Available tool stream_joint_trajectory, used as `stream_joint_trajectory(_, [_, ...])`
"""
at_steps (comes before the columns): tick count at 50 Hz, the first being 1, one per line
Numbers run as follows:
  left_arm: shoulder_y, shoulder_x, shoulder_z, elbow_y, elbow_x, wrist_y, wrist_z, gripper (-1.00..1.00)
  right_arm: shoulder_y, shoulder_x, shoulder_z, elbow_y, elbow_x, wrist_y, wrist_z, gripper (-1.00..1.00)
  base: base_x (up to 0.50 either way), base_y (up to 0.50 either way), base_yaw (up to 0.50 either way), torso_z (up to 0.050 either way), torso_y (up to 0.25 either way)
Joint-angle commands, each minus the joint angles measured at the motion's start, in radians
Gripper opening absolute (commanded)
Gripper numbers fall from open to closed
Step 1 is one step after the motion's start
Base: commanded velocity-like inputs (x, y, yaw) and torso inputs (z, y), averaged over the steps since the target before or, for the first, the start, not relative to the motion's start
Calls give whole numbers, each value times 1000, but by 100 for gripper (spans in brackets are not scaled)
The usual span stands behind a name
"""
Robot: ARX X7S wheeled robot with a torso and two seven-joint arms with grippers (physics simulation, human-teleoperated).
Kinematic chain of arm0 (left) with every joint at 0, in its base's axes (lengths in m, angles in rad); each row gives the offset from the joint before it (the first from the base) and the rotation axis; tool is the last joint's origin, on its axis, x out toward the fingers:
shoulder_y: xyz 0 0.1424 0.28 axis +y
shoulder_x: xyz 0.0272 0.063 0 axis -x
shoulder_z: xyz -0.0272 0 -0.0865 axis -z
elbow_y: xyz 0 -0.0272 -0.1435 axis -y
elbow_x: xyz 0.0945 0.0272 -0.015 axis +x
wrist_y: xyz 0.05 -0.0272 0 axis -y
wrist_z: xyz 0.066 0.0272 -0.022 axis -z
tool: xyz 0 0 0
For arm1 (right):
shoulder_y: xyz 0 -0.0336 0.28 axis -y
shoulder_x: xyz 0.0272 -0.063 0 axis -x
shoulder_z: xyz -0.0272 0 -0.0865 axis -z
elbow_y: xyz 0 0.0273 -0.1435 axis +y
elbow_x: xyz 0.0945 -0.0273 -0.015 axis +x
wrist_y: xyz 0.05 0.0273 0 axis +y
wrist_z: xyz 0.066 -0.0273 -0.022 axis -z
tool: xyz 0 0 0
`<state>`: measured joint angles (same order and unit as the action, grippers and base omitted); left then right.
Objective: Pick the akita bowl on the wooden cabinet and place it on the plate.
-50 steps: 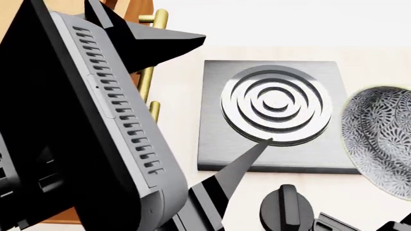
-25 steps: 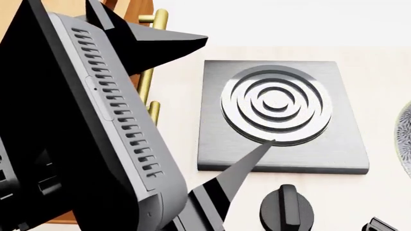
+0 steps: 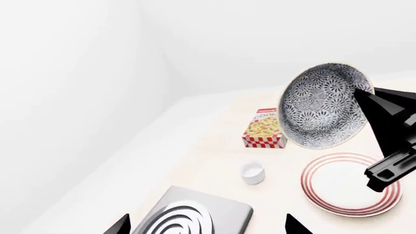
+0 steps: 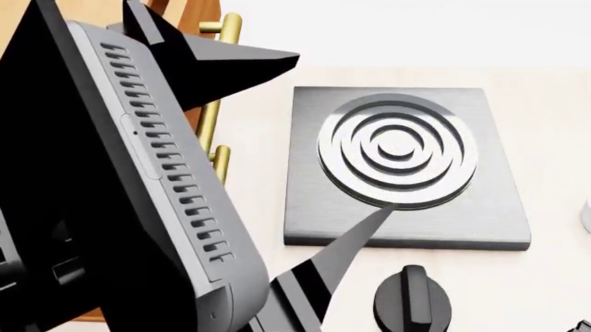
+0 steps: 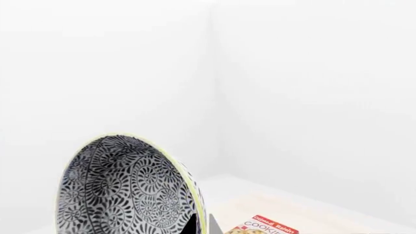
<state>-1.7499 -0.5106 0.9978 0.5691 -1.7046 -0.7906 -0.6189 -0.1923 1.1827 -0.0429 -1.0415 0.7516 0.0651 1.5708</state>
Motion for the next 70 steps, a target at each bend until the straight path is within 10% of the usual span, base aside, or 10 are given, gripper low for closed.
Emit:
stream_joint_trajectory(1, [3,-1,1,3,1,1,-1,100,-59,6,77,-5,1,-23,-1,-100,0,0,0,0,0])
stream_joint_trajectory(32, [19,-20,-6,10,11,12,10,100,-178,4,365,72,205,-76,-94,-100,0,0,0,0,0])
stream_joint_trajectory(70, [45,-26,-6,9,26,26,19,100,-128,-179,362,310,536,-344,-481,-100,0,0,0,0,0])
